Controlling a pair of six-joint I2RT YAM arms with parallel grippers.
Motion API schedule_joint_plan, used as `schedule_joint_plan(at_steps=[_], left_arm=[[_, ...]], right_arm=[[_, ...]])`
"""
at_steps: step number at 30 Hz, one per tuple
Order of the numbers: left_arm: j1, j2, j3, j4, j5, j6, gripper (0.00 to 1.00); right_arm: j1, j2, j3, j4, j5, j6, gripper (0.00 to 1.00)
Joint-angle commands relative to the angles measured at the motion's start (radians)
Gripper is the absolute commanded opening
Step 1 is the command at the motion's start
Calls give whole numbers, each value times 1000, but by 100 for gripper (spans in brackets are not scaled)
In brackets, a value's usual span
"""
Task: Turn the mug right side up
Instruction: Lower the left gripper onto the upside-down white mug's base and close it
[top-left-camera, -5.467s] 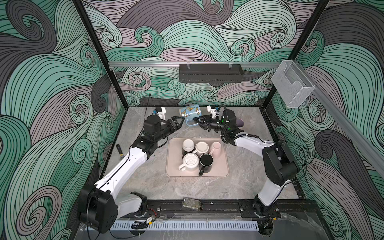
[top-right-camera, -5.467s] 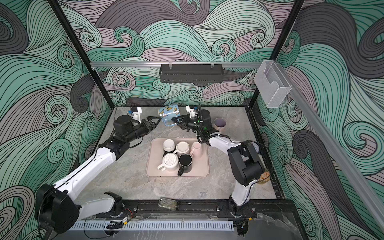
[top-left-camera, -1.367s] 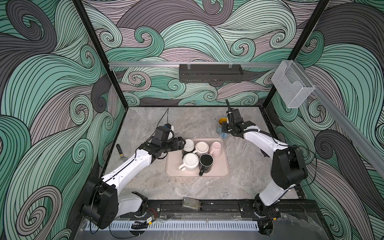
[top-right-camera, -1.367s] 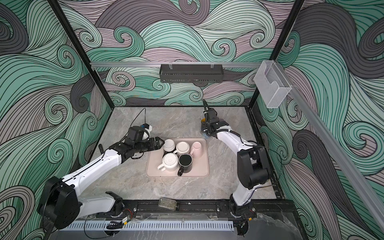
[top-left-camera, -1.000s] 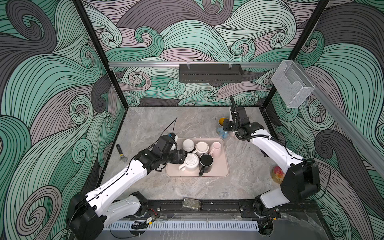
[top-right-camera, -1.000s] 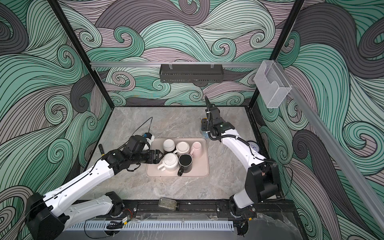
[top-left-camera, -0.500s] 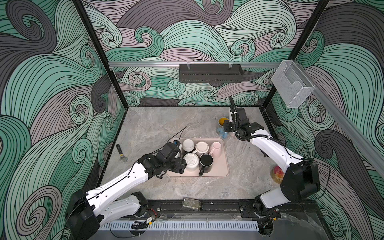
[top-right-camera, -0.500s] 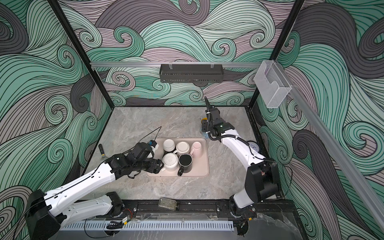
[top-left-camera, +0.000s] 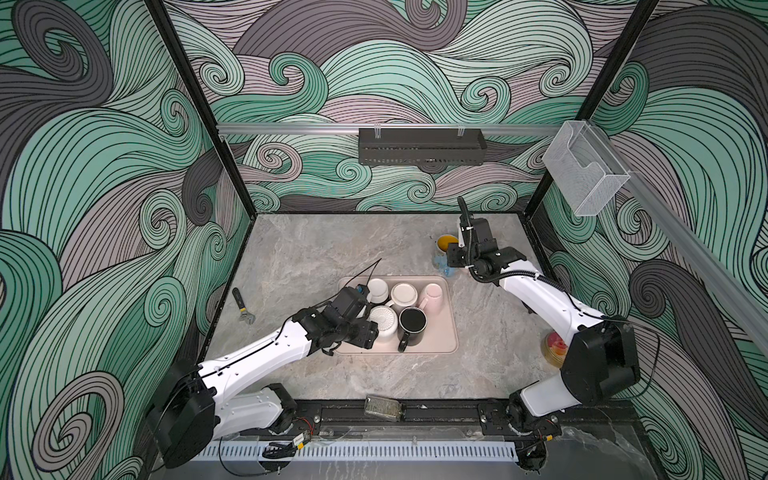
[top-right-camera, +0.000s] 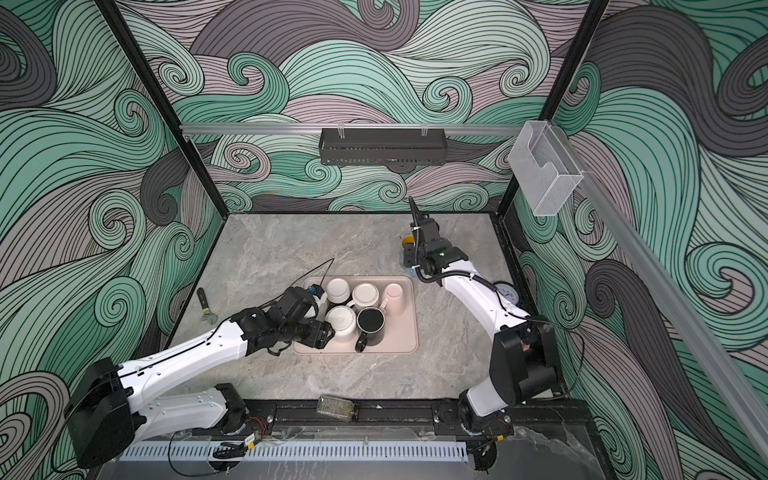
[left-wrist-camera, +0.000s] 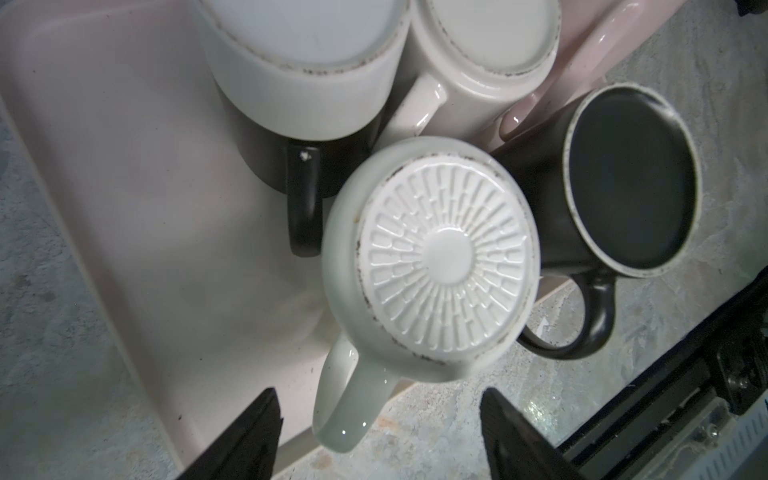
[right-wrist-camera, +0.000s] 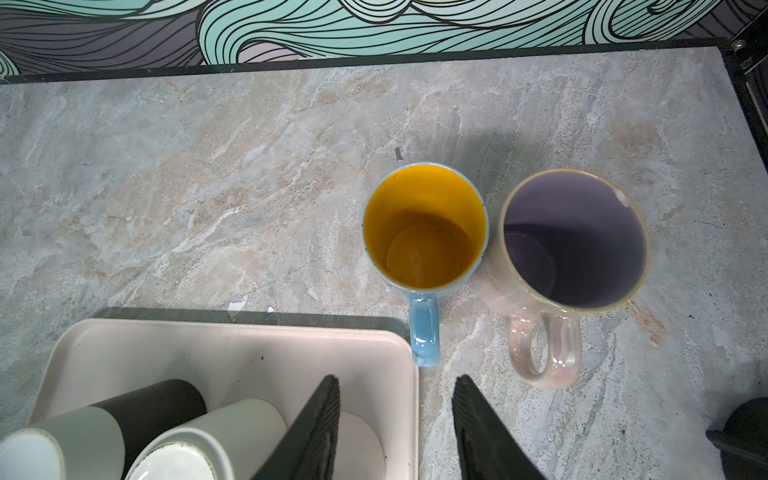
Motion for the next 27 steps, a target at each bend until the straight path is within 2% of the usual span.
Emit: schedule_joint_plan(at_steps=[1,3,8,13,16,19,21,24,27], left_arm=[[-8,10,2,26,22,12,75],[-10,10,-10,34,29,7,73],[-12,13,-18,29,30,4,61],[-14,18,-24,31,36,4,54],[-20,27,-24,32,55,2,40],[-26,36,-26,35,57,2,33],[-28,49,-17,19,39,6,35],[-28,69,-4,2,7,5,47],[-30,85,5,5,-22,-1,49]], right_arm=[[5,5,-14,15,-7,12,46],[5,5,-21,22,-10,16,46],[5,4,-36,36,-24,25,45],[5,3,-44,35,-25,24,45],[5,2,-46,36,-25,23,45],[5,4,-52,35,-22,25,45],[5,3,-58,67,-21,29,45],[5,3,-66,73,-25,30,45],[5,4,-72,80,-33,34,45]])
